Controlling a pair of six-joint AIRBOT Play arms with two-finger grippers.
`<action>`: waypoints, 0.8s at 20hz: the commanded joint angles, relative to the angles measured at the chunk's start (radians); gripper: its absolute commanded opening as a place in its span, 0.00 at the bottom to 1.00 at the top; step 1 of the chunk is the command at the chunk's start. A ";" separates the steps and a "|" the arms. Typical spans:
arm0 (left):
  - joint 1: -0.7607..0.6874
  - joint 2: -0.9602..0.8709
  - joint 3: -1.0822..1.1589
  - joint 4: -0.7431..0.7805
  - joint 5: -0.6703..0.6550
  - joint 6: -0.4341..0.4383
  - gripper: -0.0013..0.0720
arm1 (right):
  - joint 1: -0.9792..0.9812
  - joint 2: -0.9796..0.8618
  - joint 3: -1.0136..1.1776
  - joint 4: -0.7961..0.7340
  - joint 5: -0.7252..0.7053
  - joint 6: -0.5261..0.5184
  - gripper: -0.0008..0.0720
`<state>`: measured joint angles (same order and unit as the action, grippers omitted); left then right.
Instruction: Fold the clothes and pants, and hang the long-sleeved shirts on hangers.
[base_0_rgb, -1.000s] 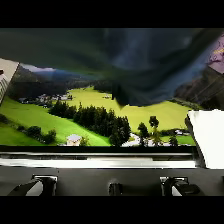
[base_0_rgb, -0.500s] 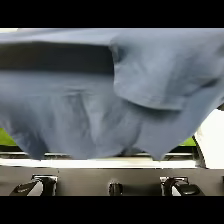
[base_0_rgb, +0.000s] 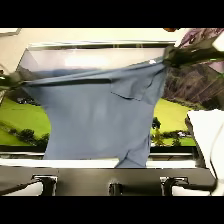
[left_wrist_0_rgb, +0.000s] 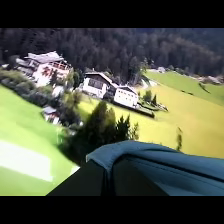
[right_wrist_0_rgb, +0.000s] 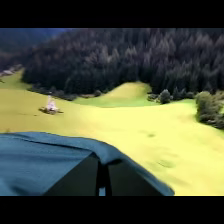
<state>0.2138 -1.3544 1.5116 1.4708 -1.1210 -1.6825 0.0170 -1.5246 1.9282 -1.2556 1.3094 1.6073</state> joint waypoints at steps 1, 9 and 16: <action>-0.024 -0.230 -0.029 -0.004 0.251 0.006 0.03 | 0.001 -0.242 0.000 0.038 -0.162 0.013 0.04; -0.028 -0.409 0.104 -0.004 0.325 0.007 0.03 | 0.001 -0.392 0.000 0.058 -0.342 0.012 0.04; -0.037 -0.435 0.099 -0.005 0.023 0.005 0.03 | 0.001 -0.407 0.000 -0.023 -0.199 0.031 0.04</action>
<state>0.1802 -1.7763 1.6093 1.4673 -0.9604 -1.6760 0.0174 -1.9205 1.9278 -1.2358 1.0470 1.6230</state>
